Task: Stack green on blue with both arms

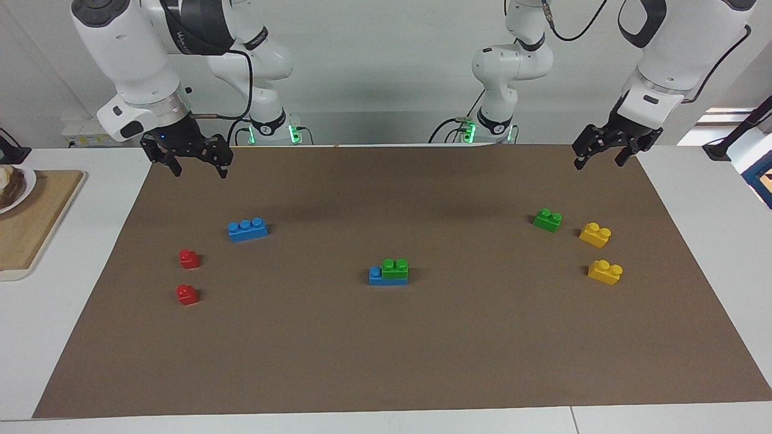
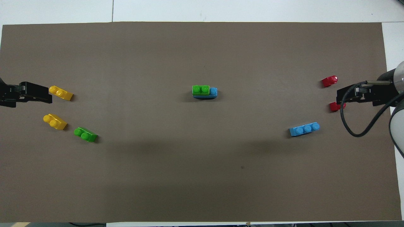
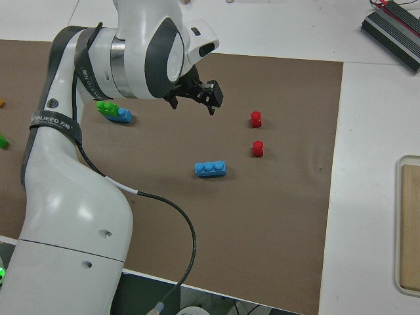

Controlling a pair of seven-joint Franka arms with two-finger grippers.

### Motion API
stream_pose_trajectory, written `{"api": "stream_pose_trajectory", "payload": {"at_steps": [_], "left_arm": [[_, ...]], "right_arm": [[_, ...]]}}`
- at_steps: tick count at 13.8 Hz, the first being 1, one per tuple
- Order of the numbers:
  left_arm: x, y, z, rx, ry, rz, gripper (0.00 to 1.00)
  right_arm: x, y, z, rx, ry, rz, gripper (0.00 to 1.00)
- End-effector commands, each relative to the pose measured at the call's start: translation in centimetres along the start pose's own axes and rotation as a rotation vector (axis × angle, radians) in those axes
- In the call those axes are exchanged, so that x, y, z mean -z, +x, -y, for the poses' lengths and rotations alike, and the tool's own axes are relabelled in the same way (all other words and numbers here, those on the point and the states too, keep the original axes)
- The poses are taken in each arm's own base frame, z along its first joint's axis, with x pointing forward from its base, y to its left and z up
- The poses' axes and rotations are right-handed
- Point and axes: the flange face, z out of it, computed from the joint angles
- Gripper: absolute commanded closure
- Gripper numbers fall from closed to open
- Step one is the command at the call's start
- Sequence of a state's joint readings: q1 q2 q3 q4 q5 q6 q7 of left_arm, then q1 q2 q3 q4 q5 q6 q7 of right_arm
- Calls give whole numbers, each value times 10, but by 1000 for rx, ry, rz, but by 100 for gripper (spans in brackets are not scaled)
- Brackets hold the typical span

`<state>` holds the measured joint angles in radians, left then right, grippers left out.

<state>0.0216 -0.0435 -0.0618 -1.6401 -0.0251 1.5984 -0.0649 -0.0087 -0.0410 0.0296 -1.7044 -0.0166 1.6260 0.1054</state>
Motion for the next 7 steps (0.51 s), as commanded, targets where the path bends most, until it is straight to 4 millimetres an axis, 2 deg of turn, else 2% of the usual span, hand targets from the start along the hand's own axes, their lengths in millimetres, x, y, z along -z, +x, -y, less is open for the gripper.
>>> {"api": "stream_pose_trajectory", "payload": {"at_steps": [1,7], "left_arm": [[5,-2,0,-8,19,1,0],[5,-2,0,-8,19,-1,0]], "right_arm": [[-2,-1,-1,3,-2,1,0],[-2,0,0,-10,0,-5,0]]}}
